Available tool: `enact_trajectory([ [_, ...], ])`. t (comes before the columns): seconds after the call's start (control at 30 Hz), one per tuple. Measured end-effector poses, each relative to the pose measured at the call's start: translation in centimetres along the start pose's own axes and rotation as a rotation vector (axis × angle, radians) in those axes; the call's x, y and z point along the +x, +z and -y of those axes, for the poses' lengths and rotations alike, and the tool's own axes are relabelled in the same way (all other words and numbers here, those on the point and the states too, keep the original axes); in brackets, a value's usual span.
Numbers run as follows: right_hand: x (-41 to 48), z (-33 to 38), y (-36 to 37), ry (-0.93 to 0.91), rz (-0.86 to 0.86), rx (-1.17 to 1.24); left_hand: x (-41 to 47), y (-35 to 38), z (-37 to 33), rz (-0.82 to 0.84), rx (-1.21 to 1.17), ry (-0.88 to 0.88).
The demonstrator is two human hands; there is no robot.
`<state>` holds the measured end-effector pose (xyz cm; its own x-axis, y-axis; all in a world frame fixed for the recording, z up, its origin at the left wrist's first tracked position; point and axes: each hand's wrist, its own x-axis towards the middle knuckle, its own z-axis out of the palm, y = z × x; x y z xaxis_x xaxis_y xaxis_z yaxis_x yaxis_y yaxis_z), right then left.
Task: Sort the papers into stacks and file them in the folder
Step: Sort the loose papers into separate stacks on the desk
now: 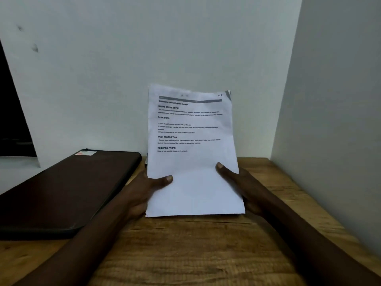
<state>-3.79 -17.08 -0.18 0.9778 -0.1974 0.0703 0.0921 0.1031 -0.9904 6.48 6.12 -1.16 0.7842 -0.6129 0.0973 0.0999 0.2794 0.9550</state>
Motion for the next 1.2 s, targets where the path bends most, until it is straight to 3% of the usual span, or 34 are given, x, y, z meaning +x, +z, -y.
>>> enact_trajectory([
  [0.33,-0.7,-0.7,-0.1,-0.134,-0.068,-0.239,-1.1,0.2,0.5,0.056,0.011,-0.003],
  [0.53,-0.9,0.3,-1.7,-0.207,-0.134,-0.081,-2.6,0.6,0.1,0.196,0.109,-0.143],
  [0.63,-1.1,0.3,-2.2,-0.243,-0.191,-0.122,-2.7,1.6,-0.5,0.232,0.173,-0.184],
  [0.77,-1.0,-0.3,-1.7,-0.255,-0.124,-0.259,-1.5,2.0,-2.4,0.131,0.156,-0.115],
  [1.0,-0.3,-1.5,0.6,-0.108,0.044,-0.108,-0.7,0.7,-3.0,-0.077,0.039,-0.073],
  [1.2,1.3,-1.4,-1.4,-0.108,-0.097,-0.283,0.2,-2.3,0.2,-0.081,-0.008,-0.047],
])
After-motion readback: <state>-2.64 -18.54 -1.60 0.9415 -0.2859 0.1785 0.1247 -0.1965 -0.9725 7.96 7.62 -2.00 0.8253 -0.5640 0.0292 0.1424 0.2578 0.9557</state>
